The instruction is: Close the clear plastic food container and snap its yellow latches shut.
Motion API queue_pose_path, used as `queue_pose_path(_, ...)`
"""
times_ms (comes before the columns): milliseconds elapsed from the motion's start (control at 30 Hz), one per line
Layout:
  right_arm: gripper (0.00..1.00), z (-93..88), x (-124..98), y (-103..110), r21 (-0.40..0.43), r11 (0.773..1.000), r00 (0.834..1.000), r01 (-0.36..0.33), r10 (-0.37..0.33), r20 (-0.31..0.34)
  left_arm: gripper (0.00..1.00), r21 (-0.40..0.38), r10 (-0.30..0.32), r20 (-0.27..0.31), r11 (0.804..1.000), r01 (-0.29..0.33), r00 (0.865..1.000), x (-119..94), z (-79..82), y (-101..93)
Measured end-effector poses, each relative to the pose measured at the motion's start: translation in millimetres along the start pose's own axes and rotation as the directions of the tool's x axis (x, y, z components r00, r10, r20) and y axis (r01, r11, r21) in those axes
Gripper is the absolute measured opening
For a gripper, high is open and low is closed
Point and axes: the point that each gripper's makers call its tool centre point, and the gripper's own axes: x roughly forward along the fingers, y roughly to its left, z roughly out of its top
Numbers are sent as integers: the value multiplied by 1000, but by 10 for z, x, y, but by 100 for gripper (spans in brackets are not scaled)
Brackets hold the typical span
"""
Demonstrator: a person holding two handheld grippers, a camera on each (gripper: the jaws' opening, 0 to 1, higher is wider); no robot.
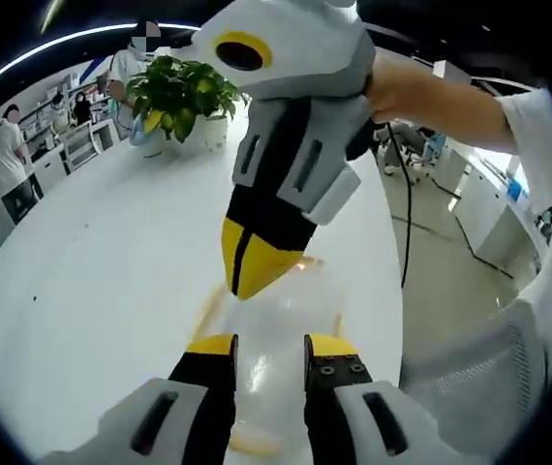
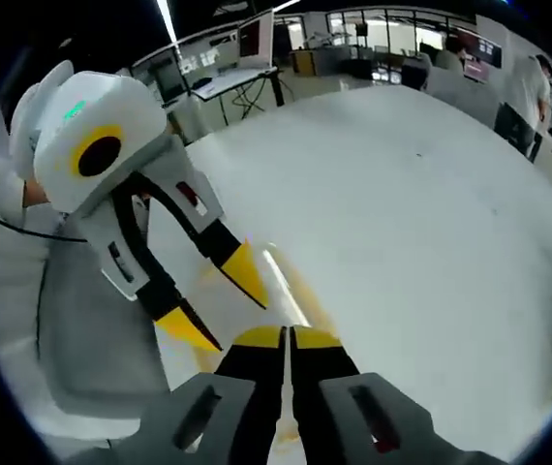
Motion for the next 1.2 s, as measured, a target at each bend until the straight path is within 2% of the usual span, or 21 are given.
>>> queue_pose_path(100,0,17,80,14,-12,1000,1000,-16,15,-13,18,7,-33,1,999,33,999,58,0,-63)
queue_pose_path(333,0,41,148,4,-45,999,999,-18,17,-32,18,17,-45,5,999,45,999,120,-1,-104)
queue_pose_path(433,6,52,168,-26,-50,999,999,-16,14,-35,21,18,-51,11,999,51,999,111,7,-112)
queue_pose_path(500,11,45,183,-66,-60,998,999,0,-2,-42,26,22,-85,7,996,85,996,104,-4,-156)
queue_pose_path(600,14,26,195,-95,-62,998,998,3,-7,-54,32,32,-89,18,996,88,996,79,-4,-179)
queue_pose_path(733,21,44,209,-123,-57,998,998,0,-3,-57,35,35,-100,3,994,100,995,82,-53,-209)
queue_pose_path(867,24,17,257,-148,-67,998,996,-8,2,-88,37,80,-93,-4,992,93,996,85,-68,-241)
queue_pose_path(967,24,1,269,-124,-86,996,993,-39,29,-114,38,126,-87,-8,988,87,996,93,-77,-277)
queue_pose_path(1000,24,-39,261,-111,-112,991,987,-69,51,-151,38,174,-73,-14,982,74,997,98,-88,-282)
queue_pose_path(1033,26,-55,259,-130,-119,990,984,-69,48,-169,38,208,-66,-16,976,68,998,103,-93,-293)
queue_pose_path(1067,28,-27,268,-153,-121,991,985,-62,42,-167,39,263,-52,-26,963,57,998,114,-114,-309)
queue_pose_path(1200,28,11,240,-166,-155,984,978,-93,61,-197,41,373,6,-45,928,12,999,150,-132,-283)
